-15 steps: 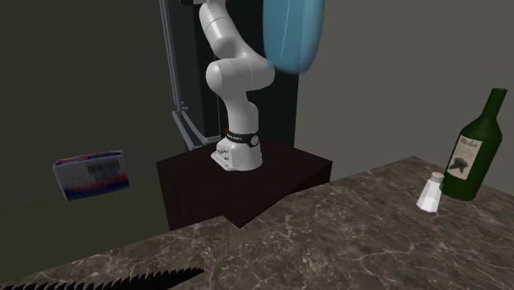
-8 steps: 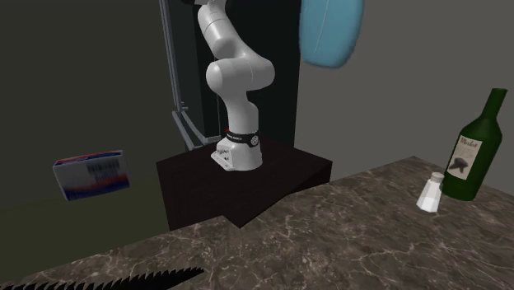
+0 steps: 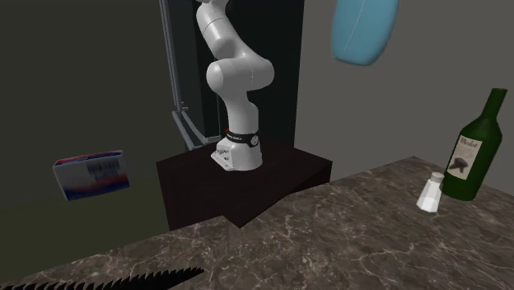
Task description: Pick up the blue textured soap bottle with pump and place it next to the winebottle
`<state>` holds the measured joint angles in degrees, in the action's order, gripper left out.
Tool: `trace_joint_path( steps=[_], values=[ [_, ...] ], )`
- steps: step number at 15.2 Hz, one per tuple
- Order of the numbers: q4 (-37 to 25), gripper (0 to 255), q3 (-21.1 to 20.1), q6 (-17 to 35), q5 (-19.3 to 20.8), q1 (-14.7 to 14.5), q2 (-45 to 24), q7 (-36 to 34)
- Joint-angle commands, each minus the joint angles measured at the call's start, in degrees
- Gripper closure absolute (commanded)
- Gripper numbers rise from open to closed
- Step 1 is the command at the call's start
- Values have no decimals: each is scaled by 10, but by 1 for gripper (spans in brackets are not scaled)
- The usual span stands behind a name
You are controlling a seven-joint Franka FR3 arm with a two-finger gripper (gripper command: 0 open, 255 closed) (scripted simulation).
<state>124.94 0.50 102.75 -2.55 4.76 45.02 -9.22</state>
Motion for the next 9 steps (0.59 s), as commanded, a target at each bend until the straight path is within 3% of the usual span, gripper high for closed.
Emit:
trace_joint_path(
  steps=[1,9],
  values=[
    [-1,255,-30,8,-9,-5,-7,-30],
    [-44,255,-135,26,-32,-18,-61,-137]
  ],
)
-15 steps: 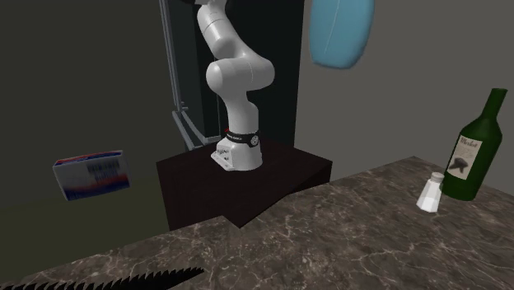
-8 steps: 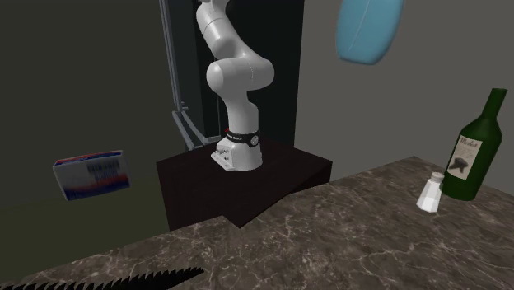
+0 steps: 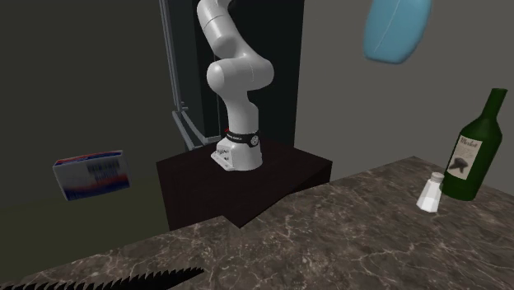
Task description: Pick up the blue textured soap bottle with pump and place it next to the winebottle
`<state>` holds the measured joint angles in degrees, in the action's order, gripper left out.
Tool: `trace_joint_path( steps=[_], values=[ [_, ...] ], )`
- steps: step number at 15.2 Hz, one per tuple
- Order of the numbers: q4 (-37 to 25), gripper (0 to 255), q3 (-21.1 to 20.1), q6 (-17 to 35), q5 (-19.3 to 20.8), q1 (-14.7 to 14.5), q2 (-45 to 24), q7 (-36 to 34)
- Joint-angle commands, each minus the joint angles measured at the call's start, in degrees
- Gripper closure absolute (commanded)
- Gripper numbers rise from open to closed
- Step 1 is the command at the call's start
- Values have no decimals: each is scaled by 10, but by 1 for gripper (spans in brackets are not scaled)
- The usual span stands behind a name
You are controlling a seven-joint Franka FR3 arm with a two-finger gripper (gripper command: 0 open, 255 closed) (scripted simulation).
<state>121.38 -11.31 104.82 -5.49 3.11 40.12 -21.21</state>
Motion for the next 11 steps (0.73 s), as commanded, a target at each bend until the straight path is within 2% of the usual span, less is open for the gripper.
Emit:
trace_joint_path(
  steps=[1,6,11],
  values=[
    [-17,255,-30,7,-3,-1,-21,-31],
    [-68,255,-99,14,-1,0,-75,-100],
    [-137,255,-173,16,19,9,-144,-174]
  ],
)
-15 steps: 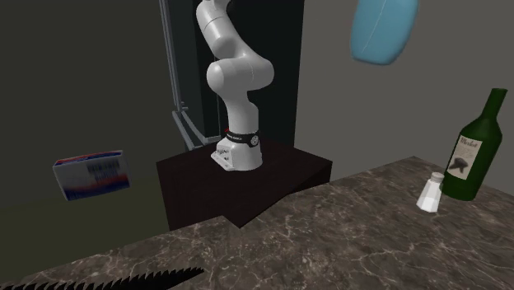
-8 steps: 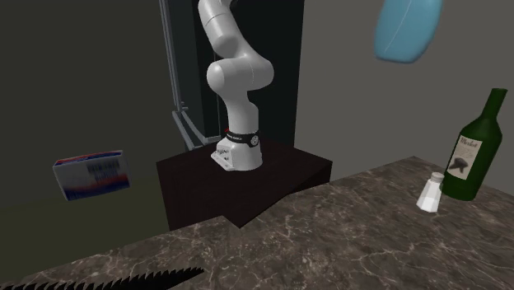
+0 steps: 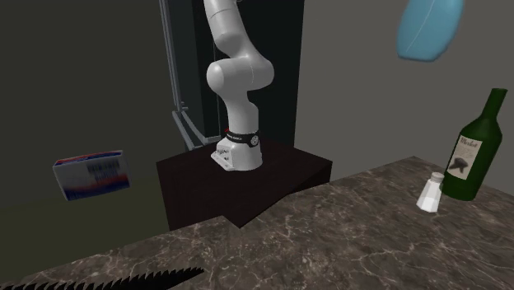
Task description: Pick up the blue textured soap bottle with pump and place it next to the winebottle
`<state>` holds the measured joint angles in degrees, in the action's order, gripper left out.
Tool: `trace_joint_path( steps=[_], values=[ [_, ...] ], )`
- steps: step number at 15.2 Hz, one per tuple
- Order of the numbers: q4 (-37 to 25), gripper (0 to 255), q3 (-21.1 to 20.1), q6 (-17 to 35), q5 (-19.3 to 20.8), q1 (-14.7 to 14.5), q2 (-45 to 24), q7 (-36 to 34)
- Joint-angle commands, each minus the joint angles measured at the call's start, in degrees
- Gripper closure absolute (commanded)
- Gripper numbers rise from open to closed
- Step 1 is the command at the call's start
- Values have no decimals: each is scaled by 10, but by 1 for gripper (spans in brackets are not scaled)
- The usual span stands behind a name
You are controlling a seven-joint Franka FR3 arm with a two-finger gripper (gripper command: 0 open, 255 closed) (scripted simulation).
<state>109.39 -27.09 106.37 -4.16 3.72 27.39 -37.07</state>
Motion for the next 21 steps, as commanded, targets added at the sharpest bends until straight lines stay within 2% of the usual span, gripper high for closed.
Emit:
trace_joint_path(
  steps=[1,4,7,10,12,21],
  values=[
    [-33,255,-31,0,13,5,-33,-32],
    [-86,255,-83,-6,43,14,-86,-82],
    [-148,255,-141,-17,90,20,-152,-140],
    [-222,255,-202,-41,164,15,-236,-207],
    [-285,255,-241,-70,237,-10,-311,-259],
    [-182,255,-223,12,205,0,-272,-258]
  ],
)
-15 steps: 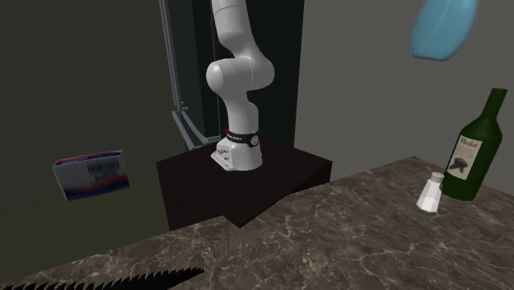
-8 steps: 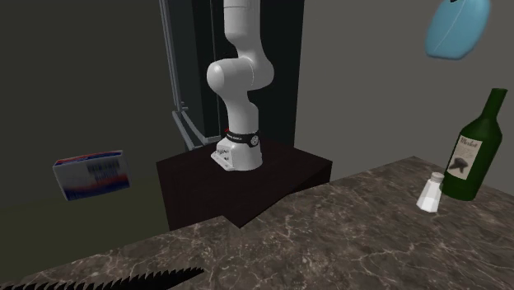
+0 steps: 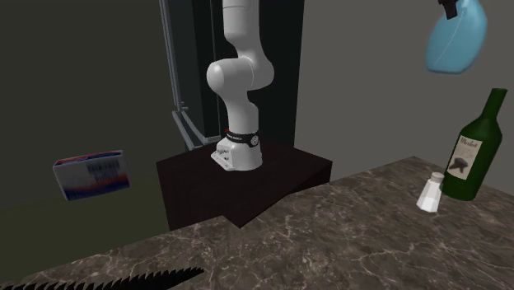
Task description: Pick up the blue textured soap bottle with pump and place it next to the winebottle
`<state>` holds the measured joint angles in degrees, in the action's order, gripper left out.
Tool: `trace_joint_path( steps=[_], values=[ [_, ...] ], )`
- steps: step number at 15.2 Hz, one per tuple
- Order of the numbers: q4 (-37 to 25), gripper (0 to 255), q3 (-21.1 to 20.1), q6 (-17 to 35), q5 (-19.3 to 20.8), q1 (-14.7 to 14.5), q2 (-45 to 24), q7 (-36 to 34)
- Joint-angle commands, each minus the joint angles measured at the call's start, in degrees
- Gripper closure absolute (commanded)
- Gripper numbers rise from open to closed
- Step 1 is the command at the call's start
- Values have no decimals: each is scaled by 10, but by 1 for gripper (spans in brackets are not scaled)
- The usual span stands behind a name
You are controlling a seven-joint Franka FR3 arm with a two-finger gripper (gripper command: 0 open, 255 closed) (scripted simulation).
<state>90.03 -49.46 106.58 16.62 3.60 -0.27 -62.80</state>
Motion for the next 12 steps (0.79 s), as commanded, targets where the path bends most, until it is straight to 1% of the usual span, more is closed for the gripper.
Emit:
trace_joint_path(
  steps=[1,12],
  values=[
    [22,255,2,18,-5,2,7,-1],
    [119,255,8,105,-11,7,24,-14]
  ],
)
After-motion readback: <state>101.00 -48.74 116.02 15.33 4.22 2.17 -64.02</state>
